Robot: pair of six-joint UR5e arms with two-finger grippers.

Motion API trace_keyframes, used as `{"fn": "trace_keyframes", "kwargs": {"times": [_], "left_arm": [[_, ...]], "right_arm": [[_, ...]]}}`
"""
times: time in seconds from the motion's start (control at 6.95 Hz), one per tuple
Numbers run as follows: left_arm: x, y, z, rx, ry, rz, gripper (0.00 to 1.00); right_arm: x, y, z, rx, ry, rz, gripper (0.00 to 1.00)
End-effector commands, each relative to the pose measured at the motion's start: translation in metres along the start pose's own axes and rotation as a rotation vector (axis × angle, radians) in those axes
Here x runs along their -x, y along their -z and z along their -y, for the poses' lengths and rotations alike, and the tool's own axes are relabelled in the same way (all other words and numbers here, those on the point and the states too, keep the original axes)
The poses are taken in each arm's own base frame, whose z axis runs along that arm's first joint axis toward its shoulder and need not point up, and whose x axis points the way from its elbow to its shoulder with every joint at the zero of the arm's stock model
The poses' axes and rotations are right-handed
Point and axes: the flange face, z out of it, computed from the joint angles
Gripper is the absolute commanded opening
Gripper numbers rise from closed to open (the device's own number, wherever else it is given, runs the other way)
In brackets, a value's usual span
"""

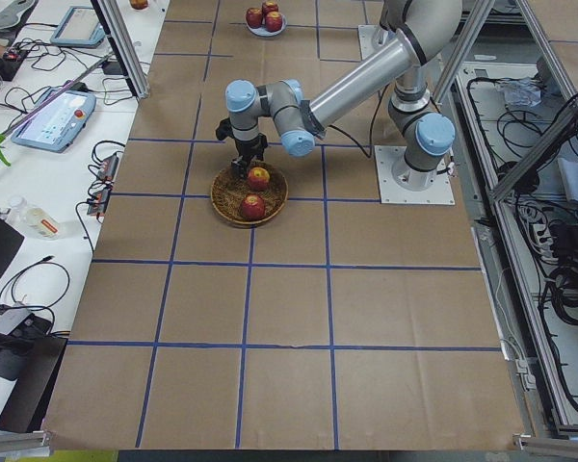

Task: Transfer apple from basket to plate
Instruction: 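Lower the left gripper onto the yellow-red apple in the basket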

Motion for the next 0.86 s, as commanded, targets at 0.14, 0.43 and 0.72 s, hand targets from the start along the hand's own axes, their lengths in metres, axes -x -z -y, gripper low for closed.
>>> {"fn": "trace_keyframes", "kwargs": {"times": [0.14, 0.43, 0.72], "left_arm": [[0.004, -0.02, -0.011, 0.031, 0.015, -0.045, 0.99], [0.013, -0.035, -0.005, 0.032, 0.017, -0.057, 0.99], [0.01, -0.041, -0.006, 0.037, 0.017, -0.069, 0.73]], "right_arm": [[0.0, -0.002, 0.0, 0.004, 0.0, 0.0, 1.0], [0.0, -0.001, 0.0, 0.002, 0.0, 0.0, 1.0], [0.0, -0.002, 0.0, 0.004, 0.0, 0.0, 1.0]]}}
